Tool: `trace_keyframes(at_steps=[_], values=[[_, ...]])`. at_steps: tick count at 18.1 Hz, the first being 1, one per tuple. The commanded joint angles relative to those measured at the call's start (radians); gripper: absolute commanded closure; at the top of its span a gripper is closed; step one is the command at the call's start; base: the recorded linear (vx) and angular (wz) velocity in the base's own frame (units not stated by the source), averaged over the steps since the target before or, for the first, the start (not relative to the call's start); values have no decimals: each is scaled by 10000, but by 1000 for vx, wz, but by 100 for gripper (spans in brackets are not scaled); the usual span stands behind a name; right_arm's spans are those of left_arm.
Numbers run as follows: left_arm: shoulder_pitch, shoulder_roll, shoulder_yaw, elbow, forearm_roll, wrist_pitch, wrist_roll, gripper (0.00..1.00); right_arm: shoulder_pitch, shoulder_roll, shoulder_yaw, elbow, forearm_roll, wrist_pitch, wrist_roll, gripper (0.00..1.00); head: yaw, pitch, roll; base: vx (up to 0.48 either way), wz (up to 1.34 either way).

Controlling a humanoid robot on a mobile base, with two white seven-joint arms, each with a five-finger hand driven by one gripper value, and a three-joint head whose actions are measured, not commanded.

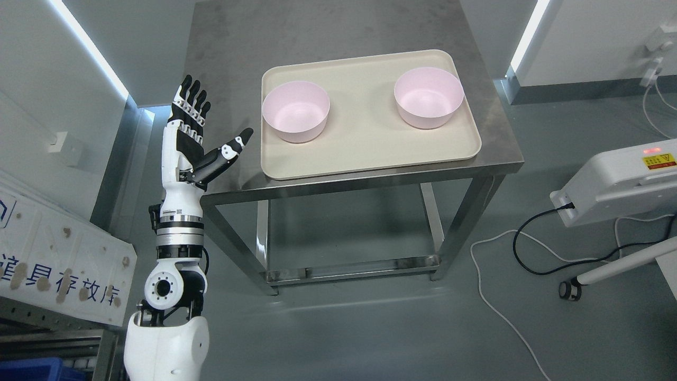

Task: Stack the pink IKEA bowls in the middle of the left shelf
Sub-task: 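Raise the left hand and reach toward the nearer pink bowl's rim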

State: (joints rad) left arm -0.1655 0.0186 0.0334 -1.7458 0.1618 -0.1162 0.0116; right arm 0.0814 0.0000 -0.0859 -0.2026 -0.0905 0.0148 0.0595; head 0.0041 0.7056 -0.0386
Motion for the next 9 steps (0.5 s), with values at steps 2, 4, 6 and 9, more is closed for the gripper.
trace_keyframes(at_steps=[2, 4, 6, 9], values=[[29, -11, 4, -214, -8, -4, -85, 0, -1, -175, 0, 1, 0, 5, 18, 0, 0, 0, 0, 0, 0], [-260, -11, -12, -183, -8, -4, -558, 0, -1, -175, 0, 1, 0, 5, 3, 0, 0, 0, 0, 0, 0], [-1300, -11, -57, 60, -190, 255, -776, 0, -1, -175, 0, 1, 0, 5, 18, 0, 0, 0, 0, 0, 0], [-3233, 332, -302, 1499, -2104, 1038, -1172, 0, -1, -175, 0, 1, 0, 5, 18, 0, 0, 0, 0, 0, 0]])
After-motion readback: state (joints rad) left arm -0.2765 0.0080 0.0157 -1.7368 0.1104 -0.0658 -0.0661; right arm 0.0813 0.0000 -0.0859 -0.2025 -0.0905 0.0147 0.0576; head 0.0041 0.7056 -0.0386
